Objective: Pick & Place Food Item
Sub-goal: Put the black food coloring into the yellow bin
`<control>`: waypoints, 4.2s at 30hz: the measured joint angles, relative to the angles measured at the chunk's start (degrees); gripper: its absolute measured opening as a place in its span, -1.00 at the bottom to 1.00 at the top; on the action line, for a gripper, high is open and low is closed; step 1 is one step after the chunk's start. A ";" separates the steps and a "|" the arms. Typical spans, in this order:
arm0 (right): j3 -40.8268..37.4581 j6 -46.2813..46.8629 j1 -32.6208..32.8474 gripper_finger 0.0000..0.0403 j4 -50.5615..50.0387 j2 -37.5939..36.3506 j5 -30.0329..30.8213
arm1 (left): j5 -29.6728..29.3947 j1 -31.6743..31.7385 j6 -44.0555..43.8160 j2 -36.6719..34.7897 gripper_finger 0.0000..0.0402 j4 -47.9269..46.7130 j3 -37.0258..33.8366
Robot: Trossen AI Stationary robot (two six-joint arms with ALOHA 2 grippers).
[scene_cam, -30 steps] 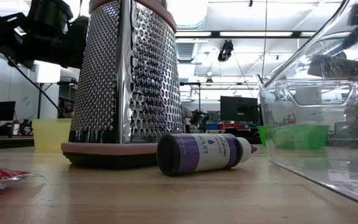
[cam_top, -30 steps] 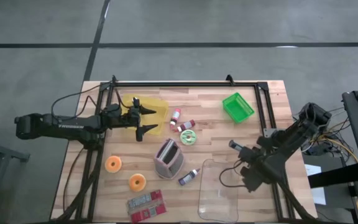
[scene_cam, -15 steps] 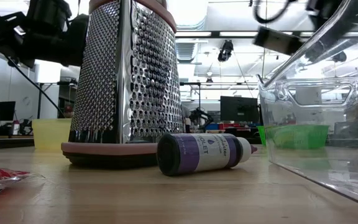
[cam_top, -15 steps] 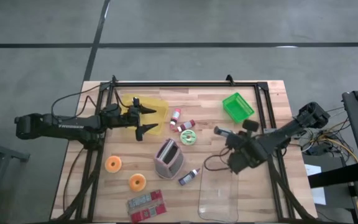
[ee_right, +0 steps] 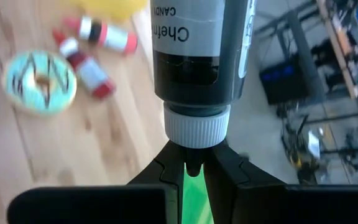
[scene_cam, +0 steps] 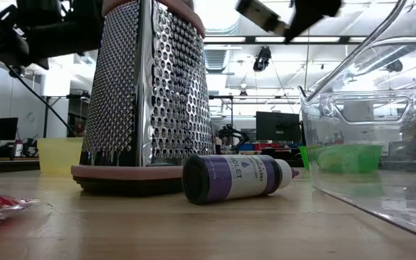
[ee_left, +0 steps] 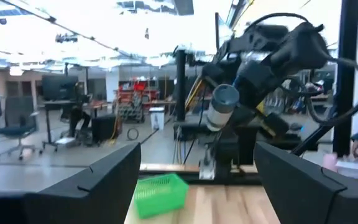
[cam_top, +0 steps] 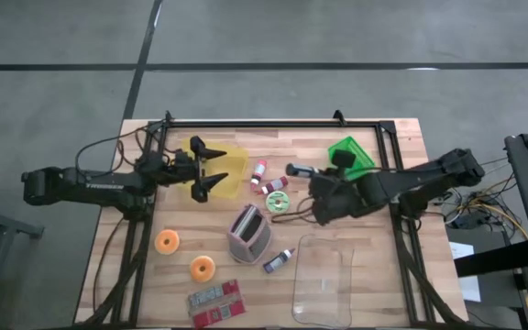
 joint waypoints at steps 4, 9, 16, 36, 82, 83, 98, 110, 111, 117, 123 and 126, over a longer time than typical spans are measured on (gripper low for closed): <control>-0.21 -10.87 -3.59 -0.85 11.19 0.00 -1.64 | 0.33 0.02 -0.42 0.02 0.56 -2.53 2.27; -0.55 -18.49 -7.75 -0.85 17.78 0.76 -4.52 | 0.32 0.02 -1.02 0.02 0.56 -8.37 7.47; -0.37 -25.40 -11.04 -0.85 24.64 1.97 -7.30 | 0.38 0.02 2.34 0.07 0.56 -20.12 15.43; 0.76 -31.66 -14.78 -0.85 23.04 8.25 -11.48 | -0.37 3.93 3.30 8.78 0.56 -74.57 48.75; 2.77 -35.30 -19.57 -0.85 20.55 8.22 -10.24 | 3.67 6.14 18.70 53.37 0.56 -130.17 109.34; 2.77 -35.30 -19.82 -0.85 20.56 8.22 -10.32 | 3.97 6.11 18.69 53.37 0.56 -130.14 109.27; 2.69 -36.74 -20.39 -0.85 22.60 8.22 -12.17 | 1.50 6.05 18.92 54.03 0.57 -127.46 108.52; 2.66 -38.18 -20.39 -0.85 24.58 8.22 -12.20 | 0.02 6.05 19.38 57.26 0.57 -128.31 108.43; 2.66 -38.62 -20.39 -0.85 25.16 8.22 -12.20 | -0.37 6.05 19.43 57.41 0.57 -128.31 108.43; 2.66 -39.05 -20.41 -0.85 26.15 8.22 -13.27 | -2.72 6.05 19.83 57.51 0.54 -128.36 108.43; 2.66 -38.86 -20.39 -0.85 26.32 8.22 -13.29 | -2.82 6.05 19.86 57.51 0.24 -128.45 108.80; 2.66 -38.86 -20.41 -0.85 26.30 8.22 -13.29 | -2.80 6.05 20.25 57.51 -0.05 -128.62 108.63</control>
